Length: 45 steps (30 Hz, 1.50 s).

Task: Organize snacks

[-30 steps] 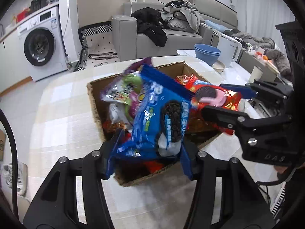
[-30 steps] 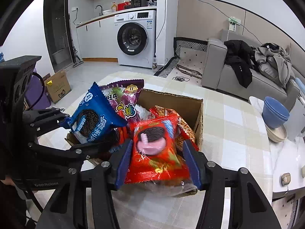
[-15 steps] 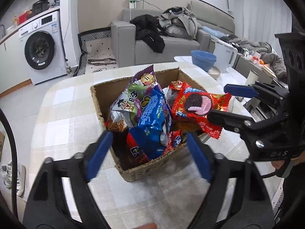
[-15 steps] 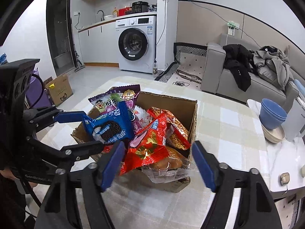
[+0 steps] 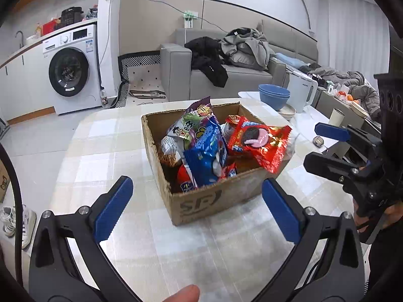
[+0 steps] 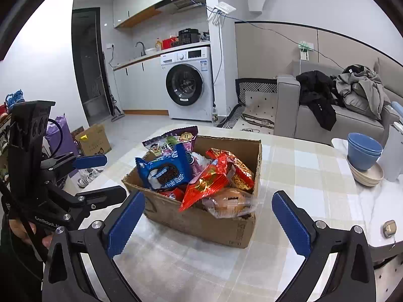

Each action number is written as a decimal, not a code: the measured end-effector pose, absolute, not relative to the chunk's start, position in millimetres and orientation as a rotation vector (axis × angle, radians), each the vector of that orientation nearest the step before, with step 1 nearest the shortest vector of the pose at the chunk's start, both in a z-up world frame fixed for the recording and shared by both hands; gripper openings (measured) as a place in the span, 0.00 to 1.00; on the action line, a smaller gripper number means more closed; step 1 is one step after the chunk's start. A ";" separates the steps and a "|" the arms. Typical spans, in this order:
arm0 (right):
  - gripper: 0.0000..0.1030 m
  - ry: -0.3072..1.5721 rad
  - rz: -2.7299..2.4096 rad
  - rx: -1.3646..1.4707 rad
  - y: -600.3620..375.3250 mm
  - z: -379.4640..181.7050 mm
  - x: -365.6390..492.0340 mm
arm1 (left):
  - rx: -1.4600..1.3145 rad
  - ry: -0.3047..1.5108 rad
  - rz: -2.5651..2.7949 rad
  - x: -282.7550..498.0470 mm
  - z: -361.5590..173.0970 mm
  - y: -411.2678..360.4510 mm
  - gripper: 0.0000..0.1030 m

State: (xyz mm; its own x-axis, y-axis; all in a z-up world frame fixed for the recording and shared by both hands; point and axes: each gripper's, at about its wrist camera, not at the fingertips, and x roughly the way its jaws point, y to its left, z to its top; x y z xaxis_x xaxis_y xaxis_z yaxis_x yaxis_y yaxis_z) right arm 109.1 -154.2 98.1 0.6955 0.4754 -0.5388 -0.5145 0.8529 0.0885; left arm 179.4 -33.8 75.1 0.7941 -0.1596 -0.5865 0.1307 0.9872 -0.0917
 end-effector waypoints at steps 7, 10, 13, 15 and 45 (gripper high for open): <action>1.00 0.528 0.577 -0.009 -170.8 88.1 83.0 | -0.049 0.594 -0.127 138.6 70.8 -32.1 0.99; 1.00 0.516 0.591 0.019 -177.8 81.1 73.6 | -0.056 0.571 -0.116 123.2 68.0 -29.4 0.99; 1.00 0.504 0.588 0.038 -183.6 72.7 64.2 | -0.052 0.542 -0.104 110.2 64.2 -24.9 0.99; 1.00 0.496 0.590 0.053 -186.5 67.6 58.7 | -0.045 0.529 -0.104 102.9 62.2 -22.7 0.99; 1.00 0.436 0.550 0.005 -174.7 35.0 36.3 | -0.090 0.460 0.001 94.9 17.2 5.2 0.99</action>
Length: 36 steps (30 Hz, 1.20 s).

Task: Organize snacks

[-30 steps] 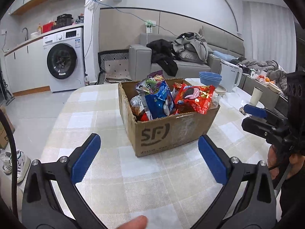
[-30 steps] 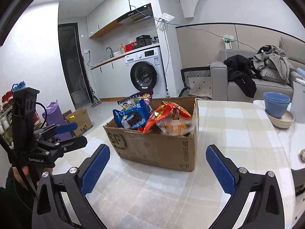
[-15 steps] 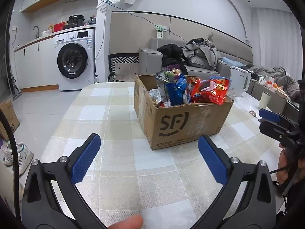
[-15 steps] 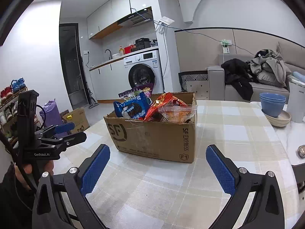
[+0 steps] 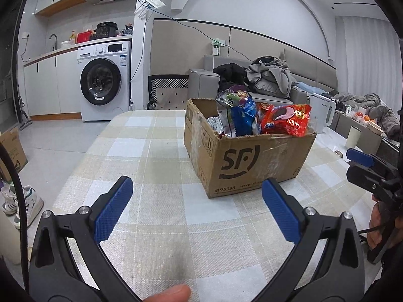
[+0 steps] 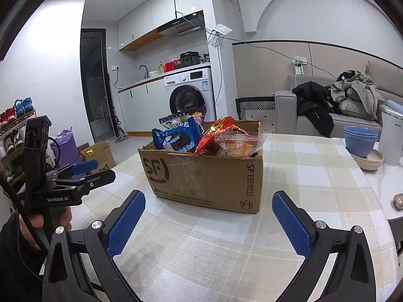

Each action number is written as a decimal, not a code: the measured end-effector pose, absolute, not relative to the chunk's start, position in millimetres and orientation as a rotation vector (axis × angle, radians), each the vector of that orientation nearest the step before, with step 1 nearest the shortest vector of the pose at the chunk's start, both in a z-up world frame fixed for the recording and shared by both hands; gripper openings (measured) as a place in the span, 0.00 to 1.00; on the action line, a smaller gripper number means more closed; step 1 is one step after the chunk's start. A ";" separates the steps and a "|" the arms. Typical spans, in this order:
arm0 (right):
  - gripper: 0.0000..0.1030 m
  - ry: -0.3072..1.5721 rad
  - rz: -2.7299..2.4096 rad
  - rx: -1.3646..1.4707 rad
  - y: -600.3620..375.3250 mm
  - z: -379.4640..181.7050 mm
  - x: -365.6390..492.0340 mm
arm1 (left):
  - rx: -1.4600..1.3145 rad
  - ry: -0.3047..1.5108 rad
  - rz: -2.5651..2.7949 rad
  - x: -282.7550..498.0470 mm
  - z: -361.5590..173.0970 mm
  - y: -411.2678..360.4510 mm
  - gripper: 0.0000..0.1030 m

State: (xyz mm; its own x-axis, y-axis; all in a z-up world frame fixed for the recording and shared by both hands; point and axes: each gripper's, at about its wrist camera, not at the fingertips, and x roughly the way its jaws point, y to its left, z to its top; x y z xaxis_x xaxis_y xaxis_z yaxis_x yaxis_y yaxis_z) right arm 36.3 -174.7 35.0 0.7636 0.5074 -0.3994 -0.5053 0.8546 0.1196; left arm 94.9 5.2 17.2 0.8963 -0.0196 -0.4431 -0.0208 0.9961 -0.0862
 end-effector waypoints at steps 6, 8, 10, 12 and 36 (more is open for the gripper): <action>1.00 0.433 0.545 0.016 -178.0 33.8 36.6 | -0.083 0.449 0.001 95.2 15.9 2.7 0.99; 1.00 0.431 0.540 0.019 -179.3 33.4 36.7 | -0.078 0.452 0.003 97.0 14.5 1.6 0.99; 1.00 0.429 0.535 0.024 -180.7 33.8 36.7 | -0.079 0.453 0.003 98.8 13.5 1.2 0.99; 1.00 0.427 0.536 0.030 -181.9 33.9 37.1 | -0.081 0.454 -0.002 97.8 13.2 1.5 0.99; 1.00 0.425 0.518 0.045 -185.5 32.0 38.5 | -0.082 0.453 -0.006 103.2 6.3 2.4 0.99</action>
